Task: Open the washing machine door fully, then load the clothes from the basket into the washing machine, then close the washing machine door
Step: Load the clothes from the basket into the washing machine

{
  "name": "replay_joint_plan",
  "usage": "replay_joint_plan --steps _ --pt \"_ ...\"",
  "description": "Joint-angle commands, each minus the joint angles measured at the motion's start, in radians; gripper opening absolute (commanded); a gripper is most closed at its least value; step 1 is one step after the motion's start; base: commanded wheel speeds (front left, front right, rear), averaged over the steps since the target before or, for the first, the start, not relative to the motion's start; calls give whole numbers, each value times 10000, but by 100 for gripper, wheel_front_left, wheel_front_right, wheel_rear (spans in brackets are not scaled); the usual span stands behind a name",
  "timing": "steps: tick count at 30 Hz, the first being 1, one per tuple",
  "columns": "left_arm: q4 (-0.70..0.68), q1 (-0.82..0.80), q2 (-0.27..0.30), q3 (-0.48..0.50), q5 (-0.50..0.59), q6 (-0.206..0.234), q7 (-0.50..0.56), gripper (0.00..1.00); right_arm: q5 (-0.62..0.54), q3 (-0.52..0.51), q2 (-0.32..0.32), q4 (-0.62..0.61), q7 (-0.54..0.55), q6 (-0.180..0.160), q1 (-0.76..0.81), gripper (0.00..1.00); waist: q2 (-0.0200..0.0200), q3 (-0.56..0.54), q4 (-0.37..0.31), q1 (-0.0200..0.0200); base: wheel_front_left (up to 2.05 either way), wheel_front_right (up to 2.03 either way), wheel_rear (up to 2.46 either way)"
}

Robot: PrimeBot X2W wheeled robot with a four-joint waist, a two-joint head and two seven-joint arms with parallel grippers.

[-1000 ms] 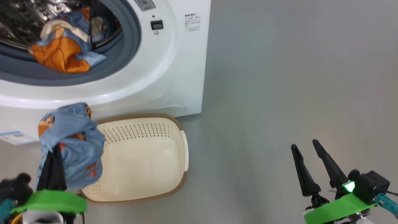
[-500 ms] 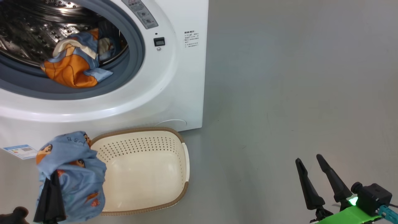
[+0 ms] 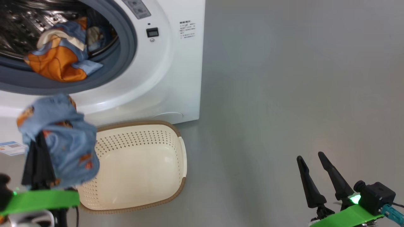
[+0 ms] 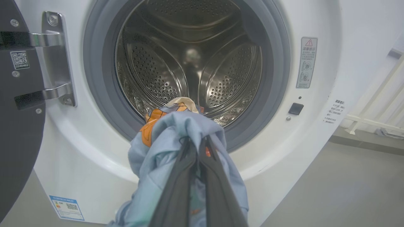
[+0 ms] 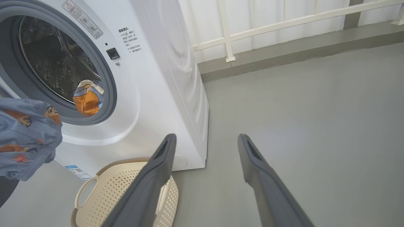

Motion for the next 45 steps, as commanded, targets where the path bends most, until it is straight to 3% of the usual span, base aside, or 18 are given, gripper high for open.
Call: replay_joint_plan --steps 1,6,16,29,35,39,44,45 --pt "-177 -525 278 394 -66 -25 -64 0 -21 200 -46 -273 -49 29 -303 100 0 176 -136 0 0 0 0" --pt "718 -2303 892 351 -194 -25 -64 0 -37 326 104 -327 -49 29 -600 100 0 607 -371 0 0 0 0" --pt "4061 -5498 2398 -71 -252 -25 -65 0 -72 610 380 -415 -49 29 -1140 100 0 1462 -977 0 0 0 0" --pt "7996 -8804 3523 -840 -564 -25 -65 0 -93 851 659 -531 -49 29 -1547 100 0 2300 -1722 0 0 0 0" --pt "8511 -9707 3851 -951 -825 -25 -65 0 -84 986 739 -555 -49 29 -1677 100 0 2518 -1956 0 0 0 0" --pt "7947 -10196 4193 -943 -296 -25 -65 0 -102 1020 824 -613 -49 29 -1778 100 0 2742 -2051 0 0 0 0" --pt "6676 -10389 4263 -229 454 172 -65 0 -111 1093 899 -636 -49 29 -1908 100 0 2962 -2160 0 0 0 0" --pt "6600 -10318 4247 -117 614 184 -65 31 -110 1114 913 -635 -49 29 -1939 100 0 2996 -2181 0 0 0 0"
